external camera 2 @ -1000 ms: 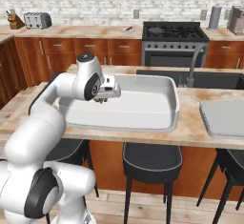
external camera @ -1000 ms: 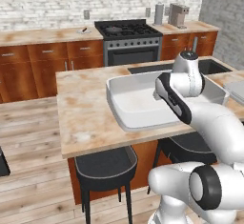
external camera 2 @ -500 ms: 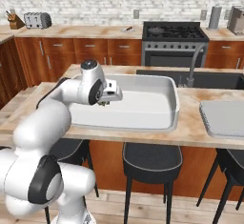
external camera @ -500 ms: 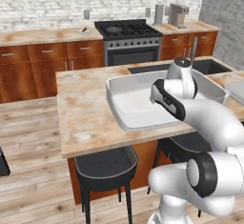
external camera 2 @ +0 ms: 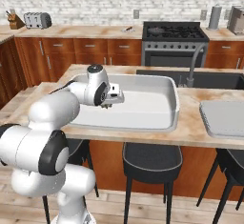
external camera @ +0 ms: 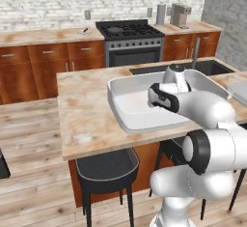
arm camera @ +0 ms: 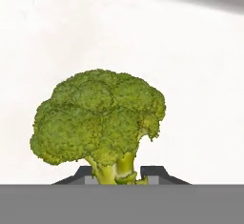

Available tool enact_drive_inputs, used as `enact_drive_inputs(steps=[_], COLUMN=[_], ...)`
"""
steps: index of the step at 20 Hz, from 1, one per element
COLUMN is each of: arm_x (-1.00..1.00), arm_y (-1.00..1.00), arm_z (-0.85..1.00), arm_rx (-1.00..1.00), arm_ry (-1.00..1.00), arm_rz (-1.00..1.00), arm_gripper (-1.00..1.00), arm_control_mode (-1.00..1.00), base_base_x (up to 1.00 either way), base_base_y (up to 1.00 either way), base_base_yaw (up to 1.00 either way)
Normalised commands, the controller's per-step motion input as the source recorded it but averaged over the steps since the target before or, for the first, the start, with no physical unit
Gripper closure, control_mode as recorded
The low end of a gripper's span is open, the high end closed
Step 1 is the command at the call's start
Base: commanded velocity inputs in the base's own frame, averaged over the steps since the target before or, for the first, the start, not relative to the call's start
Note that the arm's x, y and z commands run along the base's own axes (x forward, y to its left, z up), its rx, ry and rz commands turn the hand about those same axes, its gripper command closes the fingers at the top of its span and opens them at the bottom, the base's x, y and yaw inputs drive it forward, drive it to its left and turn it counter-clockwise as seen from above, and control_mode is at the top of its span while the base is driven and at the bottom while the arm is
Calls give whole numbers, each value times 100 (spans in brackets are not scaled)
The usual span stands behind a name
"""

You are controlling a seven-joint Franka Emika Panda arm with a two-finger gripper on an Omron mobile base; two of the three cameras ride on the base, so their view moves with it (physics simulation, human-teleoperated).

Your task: Place the cold items (banana and broccoli) from the fridge in one tupperware on the dining counter. Place the warm items (kebab skewer and hot dog) in the stove area in another tupperware.

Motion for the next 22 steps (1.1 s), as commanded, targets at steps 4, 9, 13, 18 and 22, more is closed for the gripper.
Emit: enact_drive_inputs(steps=[4,9,13,18,22], arm_x=[38,4,-4,-25,-34], arm_y=[0,-2,0,0,11], arm_z=[-22,-7,12,77,86], arm_rx=[0,0,0,0,0], arm_ry=[7,0,-2,-21,-14], arm_rz=[9,3,0,0,0], arm_gripper=[-100,-100,-100,-100,-100], arm_control_mode=[-100,-100,-100,-100,-100], base_base_x=[0,0,0,0,0], base_base_y=[0,0,0,0,0], base_base_yaw=[0,0,0,0,0])
